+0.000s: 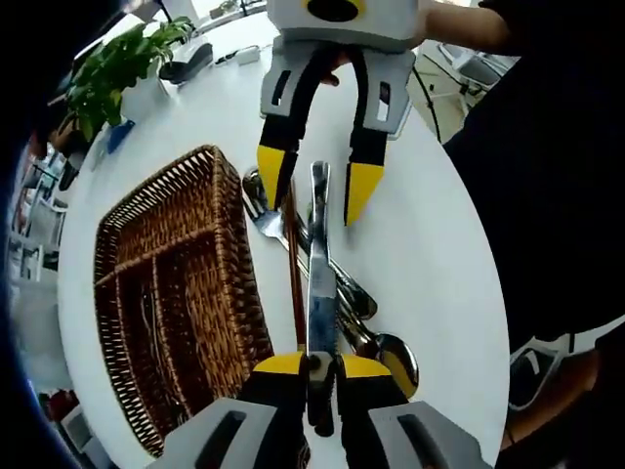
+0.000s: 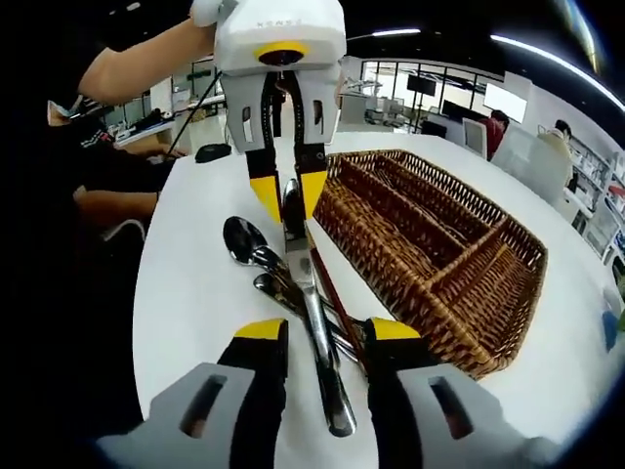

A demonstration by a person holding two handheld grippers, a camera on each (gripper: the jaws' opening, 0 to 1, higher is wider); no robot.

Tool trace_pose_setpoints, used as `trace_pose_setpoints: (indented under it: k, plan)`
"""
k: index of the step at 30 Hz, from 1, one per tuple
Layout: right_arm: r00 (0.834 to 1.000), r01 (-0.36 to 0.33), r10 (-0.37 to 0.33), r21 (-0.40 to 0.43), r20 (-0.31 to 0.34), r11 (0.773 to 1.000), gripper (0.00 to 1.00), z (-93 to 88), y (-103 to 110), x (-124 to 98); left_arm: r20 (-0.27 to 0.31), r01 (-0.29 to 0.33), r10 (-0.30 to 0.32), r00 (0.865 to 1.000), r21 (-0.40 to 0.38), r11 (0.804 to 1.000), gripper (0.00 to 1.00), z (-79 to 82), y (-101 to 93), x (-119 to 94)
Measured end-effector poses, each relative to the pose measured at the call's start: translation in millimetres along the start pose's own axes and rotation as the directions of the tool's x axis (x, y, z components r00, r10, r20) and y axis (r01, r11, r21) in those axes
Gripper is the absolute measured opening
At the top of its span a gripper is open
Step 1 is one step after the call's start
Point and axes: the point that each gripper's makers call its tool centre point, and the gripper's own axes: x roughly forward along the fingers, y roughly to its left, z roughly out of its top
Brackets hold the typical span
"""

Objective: Arrange the knives, forks, and spoons in their matching storage slots by inserting each utensil handle-first until every utensil is classified and aligned in the correct compartment

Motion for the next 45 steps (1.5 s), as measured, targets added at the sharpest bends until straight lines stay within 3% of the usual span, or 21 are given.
trace_pose_setpoints:
  k: [12, 29, 45]
  plan:
    - [0.999, -0.051, 0.051, -0.041, 0.009, 0.998, 0.13, -0.9, 5, 15, -0.003, -0.01, 0.01, 1.0, 0.005, 1.0, 0.11, 2.0, -1.0, -5]
    - [0.994, -0.107, 0.107, -0.13, -0.002, 0.986, 0.05, -3.7, 15, 18, 0.012, 0.001, -0.001, 1.0, -0.006, 1.0, 0.11, 1.2, -4.3, -4]
    - [0.996, -0.083, 0.085, -0.207, -0.001, 0.975, 0.05, 23.0, 8, 5, 0.078, -0.042, 0.043, 0.996, -0.014, 0.999, 0.11, -3.2, 1.2, -24]
